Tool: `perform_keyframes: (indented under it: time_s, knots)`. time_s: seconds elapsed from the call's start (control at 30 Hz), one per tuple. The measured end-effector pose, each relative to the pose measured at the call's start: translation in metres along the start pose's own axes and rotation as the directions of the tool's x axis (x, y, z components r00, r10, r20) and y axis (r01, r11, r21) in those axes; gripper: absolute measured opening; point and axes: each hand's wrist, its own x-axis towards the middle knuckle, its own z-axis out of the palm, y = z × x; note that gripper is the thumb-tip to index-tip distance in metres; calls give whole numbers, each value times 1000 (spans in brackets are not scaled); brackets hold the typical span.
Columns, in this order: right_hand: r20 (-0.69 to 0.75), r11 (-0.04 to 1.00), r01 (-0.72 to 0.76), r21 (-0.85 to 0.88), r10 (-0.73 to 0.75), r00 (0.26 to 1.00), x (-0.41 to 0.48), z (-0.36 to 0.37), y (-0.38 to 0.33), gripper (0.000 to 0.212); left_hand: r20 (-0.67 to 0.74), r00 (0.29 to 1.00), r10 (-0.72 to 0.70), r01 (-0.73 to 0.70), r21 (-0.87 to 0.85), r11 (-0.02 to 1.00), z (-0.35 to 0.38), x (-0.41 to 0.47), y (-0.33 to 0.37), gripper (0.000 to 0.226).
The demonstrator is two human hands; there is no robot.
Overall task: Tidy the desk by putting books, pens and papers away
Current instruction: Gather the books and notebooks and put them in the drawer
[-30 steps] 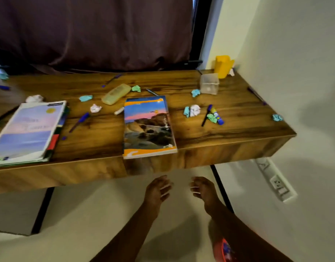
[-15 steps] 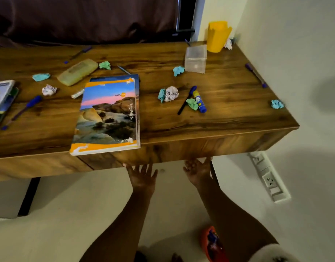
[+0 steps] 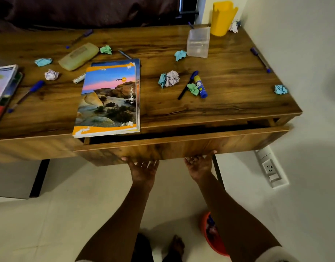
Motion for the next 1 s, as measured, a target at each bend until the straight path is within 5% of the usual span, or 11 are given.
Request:
perform_keyframes:
  time_s: [0.13,0.23,0.3,0.37,0.43,0.5,0.63,1.0]
  knots:
    - [-61,983,-16,-183,5,998,-34,-8,-7,64,-60,998,-28,34,104,994,-14,-24,5,86]
    - [-49,827,147,-543,-206,977,-78,-4,-6,35,-59,995,84,-41,522,852,-12,-65,11,51]
    - [100,490,402,-773,-532,841,-108,-3,0,35,191,920,343,-331,846,418,-8,-98,15,28]
    - [433,6,598,-802,-683,589,-133,7,3,37,560,683,470,-588,803,-103,-1,-122,23,29]
    - [689,-417,578,-701,-606,398,-136,22,-1,41,755,500,425,-553,656,-514,8,-117,34,38]
    - [800,-681,428,-595,-453,393,-124,34,-3,45,779,525,343,-354,566,-744,14,-100,47,50]
    - [778,-817,280,-504,-289,557,-115,34,-2,53,767,613,191,-221,398,-890,-6,-83,59,63]
    - [736,-829,239,-506,-271,620,-165,-4,11,61,754,648,106,-255,346,-903,-44,-125,52,71]
